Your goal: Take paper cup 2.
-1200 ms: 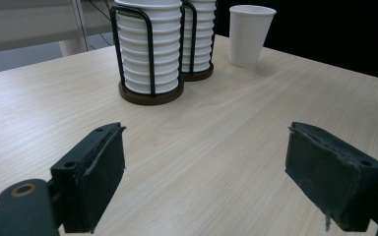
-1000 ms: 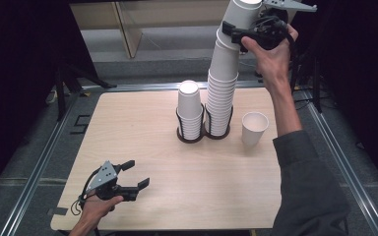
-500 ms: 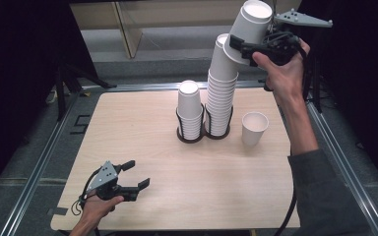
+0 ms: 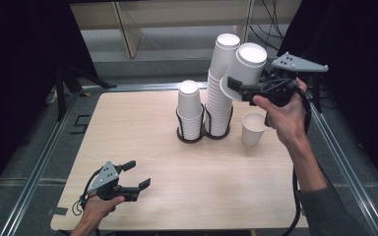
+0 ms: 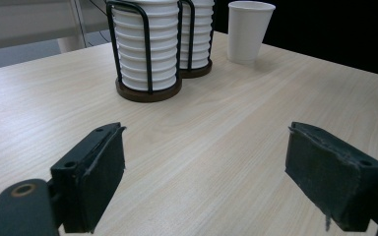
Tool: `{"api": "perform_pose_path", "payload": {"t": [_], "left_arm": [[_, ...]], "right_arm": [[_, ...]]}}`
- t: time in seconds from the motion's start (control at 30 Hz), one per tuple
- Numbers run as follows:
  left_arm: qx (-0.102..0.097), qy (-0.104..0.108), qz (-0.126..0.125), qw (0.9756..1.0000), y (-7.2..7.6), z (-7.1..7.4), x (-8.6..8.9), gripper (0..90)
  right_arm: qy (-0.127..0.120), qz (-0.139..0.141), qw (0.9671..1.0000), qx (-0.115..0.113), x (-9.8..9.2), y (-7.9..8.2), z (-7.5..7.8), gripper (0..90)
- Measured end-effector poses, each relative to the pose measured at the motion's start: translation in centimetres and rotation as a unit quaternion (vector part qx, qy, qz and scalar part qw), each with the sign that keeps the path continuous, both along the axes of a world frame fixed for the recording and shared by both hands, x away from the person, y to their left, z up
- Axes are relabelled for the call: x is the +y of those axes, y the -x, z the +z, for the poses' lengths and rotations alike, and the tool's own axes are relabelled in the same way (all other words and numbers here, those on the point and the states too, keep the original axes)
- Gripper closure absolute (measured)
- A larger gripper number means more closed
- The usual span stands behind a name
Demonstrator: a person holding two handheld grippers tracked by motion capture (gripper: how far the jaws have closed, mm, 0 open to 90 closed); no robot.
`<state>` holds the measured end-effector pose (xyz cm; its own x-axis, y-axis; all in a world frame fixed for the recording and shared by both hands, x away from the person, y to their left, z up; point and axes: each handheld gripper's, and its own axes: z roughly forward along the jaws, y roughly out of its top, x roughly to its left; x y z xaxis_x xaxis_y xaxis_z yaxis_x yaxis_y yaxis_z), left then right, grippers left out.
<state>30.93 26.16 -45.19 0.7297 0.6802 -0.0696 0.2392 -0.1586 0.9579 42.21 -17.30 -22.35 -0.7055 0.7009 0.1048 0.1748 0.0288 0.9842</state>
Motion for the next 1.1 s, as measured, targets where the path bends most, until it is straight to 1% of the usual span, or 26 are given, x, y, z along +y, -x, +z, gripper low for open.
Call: {"api": "perform_pose_path", "payload": {"t": [0.03,0.13,0.17,0.2,0.27,0.3,0.43,0.47,0.5,0.53,0.57,0.6,0.63,0.67,0.7,0.73,0.77,0.8,0.83,0.87,0.93,0.97,1.0,1.03,1.07,1.1], "left_arm": [[0.000,0.000,0.000,1.0000,0.0,0.0,0.0,14.7],[0.002,-0.007,0.001,1.0000,0.1,0.0,0.0,14.7],[0.004,-0.011,0.003,0.9999,0.1,0.0,0.1,14.7],[0.004,-0.011,0.003,0.9999,0.1,0.0,0.1,14.7],[-0.001,0.001,0.001,1.0000,0.0,-0.1,0.0,14.7],[-0.001,0.002,0.002,1.0000,0.0,-0.1,0.0,14.7],[-0.002,0.002,0.002,1.0000,0.0,-0.1,0.0,14.7],[-0.001,-0.004,0.005,1.0000,0.1,0.0,0.0,14.7],[-0.002,-0.004,0.006,1.0000,0.2,0.1,0.0,14.7],[-0.003,-0.008,0.007,0.9999,0.2,0.1,0.1,14.7],[-0.004,-0.010,0.006,0.9999,0.2,0.1,0.1,14.7],[-0.003,-0.008,0.007,0.9999,0.3,0.1,0.0,14.7],[-0.007,-0.003,0.004,1.0000,0.2,0.0,-0.1,14.7],[-0.007,-0.002,0.002,1.0000,0.1,-0.1,-0.1,14.7],[-0.006,-0.008,0.002,0.9999,0.2,-0.1,-0.1,14.7],[-0.006,-0.015,0.003,0.9999,0.2,-0.1,-0.1,14.7],[-0.006,-0.016,0.004,0.9998,0.3,0.0,-0.1,14.7],[-0.010,-0.008,0.003,0.9999,0.3,-0.1,-0.2,14.7],[-0.012,-0.008,-0.001,0.9999,0.2,-0.1,0.0,14.7],[-0.009,-0.013,0.004,0.9999,0.3,0.0,0.0,14.7],[-0.012,-0.005,0.003,0.9999,0.2,-0.1,0.0,14.7],[-0.011,-0.008,0.004,0.9999,0.2,-0.1,0.1,14.7],[-0.009,-0.015,0.004,0.9998,0.3,0.1,0.1,14.7],[-0.016,-0.005,0.000,0.9999,0.2,0.0,0.0,14.7],[-0.016,-0.007,0.000,0.9998,0.3,0.0,0.0,14.7],[-0.017,-0.007,0.000,0.9998,0.3,0.1,0.0,14.7]], "right_arm": [[0.003,0.003,1.0000,-0.006,0.2,0.1,-0.7,16.5],[0.004,0.014,0.9999,0.004,0.8,0.2,-2.2,16.5],[0.004,0.017,0.9998,0.012,1.0,0.2,-2.7,16.5],[0.002,0.022,0.9997,0.012,1.3,0.1,-3.3,16.5],[0.003,0.029,0.9994,0.020,1.7,0.0,-4.3,16.6],[0.002,0.030,0.9991,0.028,1.9,0.0,-4.6,16.6],[-0.002,0.036,0.9989,0.031,2.4,-0.3,-6.2,16.6],[-0.005,0.040,0.9985,0.037,2.6,-0.2,-6.6,16.6],[0.000,0.039,0.9987,0.033,2.7,-0.3,-6.9,16.6],[-0.005,0.041,0.9985,0.036,2.9,-0.3,-7.4,16.6],[-0.004,0.041,0.9983,0.042,3.1,-0.2,-7.7,16.6],[-0.001,0.041,0.9984,0.039,3.3,-0.2,-8.2,16.6],[0.004,0.042,0.9984,0.038,3.4,-0.2,-8.6,16.6],[0.000,0.047,0.9979,0.044,3.7,-0.1,-9.0,16.6],[0.007,0.044,0.9982,0.040,3.8,0.0,-9.3,16.6],[0.002,0.052,0.9977,0.044,4.2,0.0,-9.8,16.6],[0.008,0.049,0.9978,0.044,4.3,0.1,-10.1,16.6],[0.007,0.055,0.9975,0.045,4.7,0.0,-10.5,16.6],[0.009,0.056,0.9971,0.050,4.9,0.1,-10.9,16.6],[0.006,0.060,0.9968,0.053,5.2,0.1,-11.3,16.6],[0.007,0.066,0.9962,0.056,5.7,0.1,-12.2,16.6],[0.006,0.070,0.9956,0.061,6.0,0.1,-12.7,16.6],[0.014,0.073,0.9955,0.060,6.3,0.0,-13.1,16.6],[0.016,0.074,0.9954,0.060,6.6,0.0,-13.5,16.6],[0.015,0.079,0.9945,0.066,6.9,0.1,-14.0,16.6],[0.025,0.077,0.9951,0.057,7.0,0.0,-14.3,16.6]]}}
